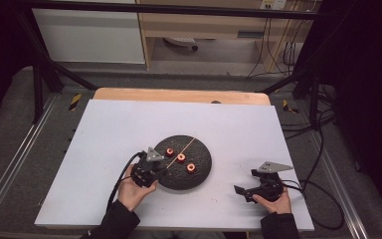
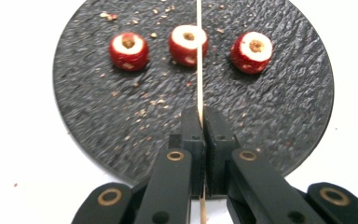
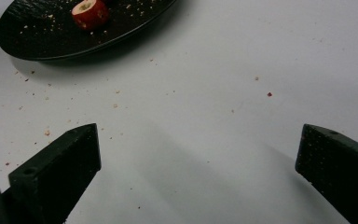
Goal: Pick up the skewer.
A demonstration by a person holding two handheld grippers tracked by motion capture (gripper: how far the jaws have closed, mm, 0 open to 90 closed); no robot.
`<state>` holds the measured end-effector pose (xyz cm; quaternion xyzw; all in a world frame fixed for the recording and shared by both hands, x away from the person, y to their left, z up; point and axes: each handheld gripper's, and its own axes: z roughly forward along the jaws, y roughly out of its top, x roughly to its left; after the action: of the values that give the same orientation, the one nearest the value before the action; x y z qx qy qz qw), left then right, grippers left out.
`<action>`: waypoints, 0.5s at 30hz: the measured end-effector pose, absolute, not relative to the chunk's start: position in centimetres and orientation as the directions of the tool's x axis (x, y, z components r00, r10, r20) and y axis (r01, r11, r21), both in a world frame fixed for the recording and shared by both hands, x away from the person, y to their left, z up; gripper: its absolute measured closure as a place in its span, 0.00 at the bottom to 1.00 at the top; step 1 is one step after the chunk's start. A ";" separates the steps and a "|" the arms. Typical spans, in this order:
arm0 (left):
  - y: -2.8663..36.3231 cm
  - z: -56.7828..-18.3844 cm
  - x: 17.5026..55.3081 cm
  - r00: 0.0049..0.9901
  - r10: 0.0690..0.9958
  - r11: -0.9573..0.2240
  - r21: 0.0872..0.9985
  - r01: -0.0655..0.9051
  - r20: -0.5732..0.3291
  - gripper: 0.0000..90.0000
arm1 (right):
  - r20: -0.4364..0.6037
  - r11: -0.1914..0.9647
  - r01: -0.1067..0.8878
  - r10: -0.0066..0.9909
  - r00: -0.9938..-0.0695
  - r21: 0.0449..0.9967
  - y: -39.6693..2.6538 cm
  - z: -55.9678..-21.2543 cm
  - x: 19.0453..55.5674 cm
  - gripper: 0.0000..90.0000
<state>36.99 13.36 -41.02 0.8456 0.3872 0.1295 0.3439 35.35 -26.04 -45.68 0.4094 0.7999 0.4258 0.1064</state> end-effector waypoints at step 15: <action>18.9 -41.5 35.0 0.675 0.732 -0.364 0.788 0.497 -0.087 0.98 | 0.189 0.290 0.581 0.756 -0.626 0.761 -25.9 -45.8 35.4 0.01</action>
<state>34.97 18.93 -41.54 0.8138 0.3775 0.1408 0.4187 35.45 -25.85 -45.77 0.4195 0.7965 0.4228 0.1038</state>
